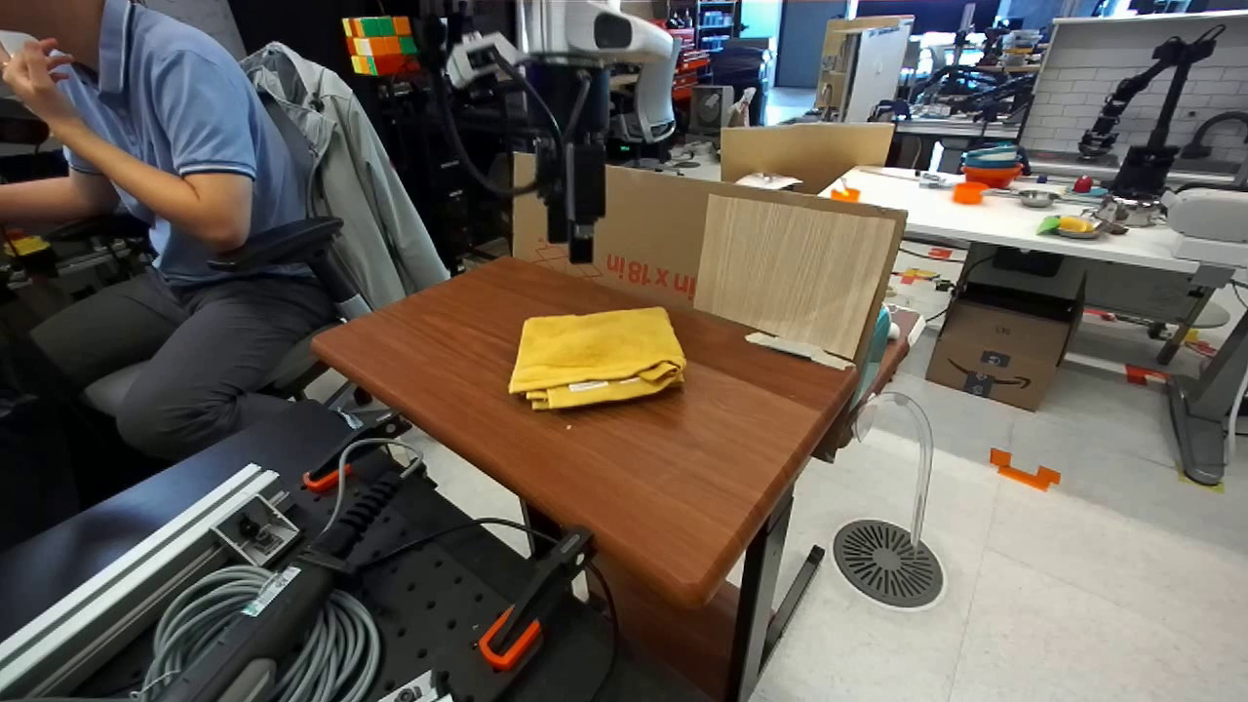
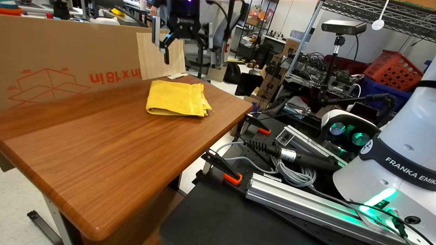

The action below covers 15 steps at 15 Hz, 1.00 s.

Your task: Use the towel to wipe the table

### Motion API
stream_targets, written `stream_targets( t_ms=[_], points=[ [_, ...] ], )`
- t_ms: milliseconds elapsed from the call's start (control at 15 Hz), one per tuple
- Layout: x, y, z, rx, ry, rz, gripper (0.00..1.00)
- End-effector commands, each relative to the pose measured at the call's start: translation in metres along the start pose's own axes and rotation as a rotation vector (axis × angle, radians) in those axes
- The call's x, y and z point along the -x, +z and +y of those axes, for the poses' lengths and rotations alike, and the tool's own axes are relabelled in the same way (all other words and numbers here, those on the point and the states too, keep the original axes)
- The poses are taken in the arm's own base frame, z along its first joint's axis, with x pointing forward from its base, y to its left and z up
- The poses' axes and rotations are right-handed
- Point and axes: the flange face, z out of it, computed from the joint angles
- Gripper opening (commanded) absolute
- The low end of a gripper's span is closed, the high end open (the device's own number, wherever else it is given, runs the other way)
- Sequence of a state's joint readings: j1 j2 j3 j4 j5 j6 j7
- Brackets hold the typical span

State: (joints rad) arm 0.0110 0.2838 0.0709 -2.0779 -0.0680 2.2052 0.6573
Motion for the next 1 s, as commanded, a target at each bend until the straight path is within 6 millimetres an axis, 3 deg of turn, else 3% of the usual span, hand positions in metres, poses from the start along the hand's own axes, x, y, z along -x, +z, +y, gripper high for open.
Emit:
stream_targets(
  t_ms=[0,200,400,600,933],
  points=[
    [-0.02,0.058,0.005,-0.046,0.032,0.102,1.0],
    [-0.022,0.108,0.008,-0.066,0.023,0.161,1.0],
    [-0.02,0.143,0.004,-0.061,0.024,0.165,1.0],
    [-0.026,0.149,0.006,-0.068,0.055,0.153,1.0],
    [-0.052,0.157,0.06,-0.076,0.22,0.092,1.0]
  ],
)
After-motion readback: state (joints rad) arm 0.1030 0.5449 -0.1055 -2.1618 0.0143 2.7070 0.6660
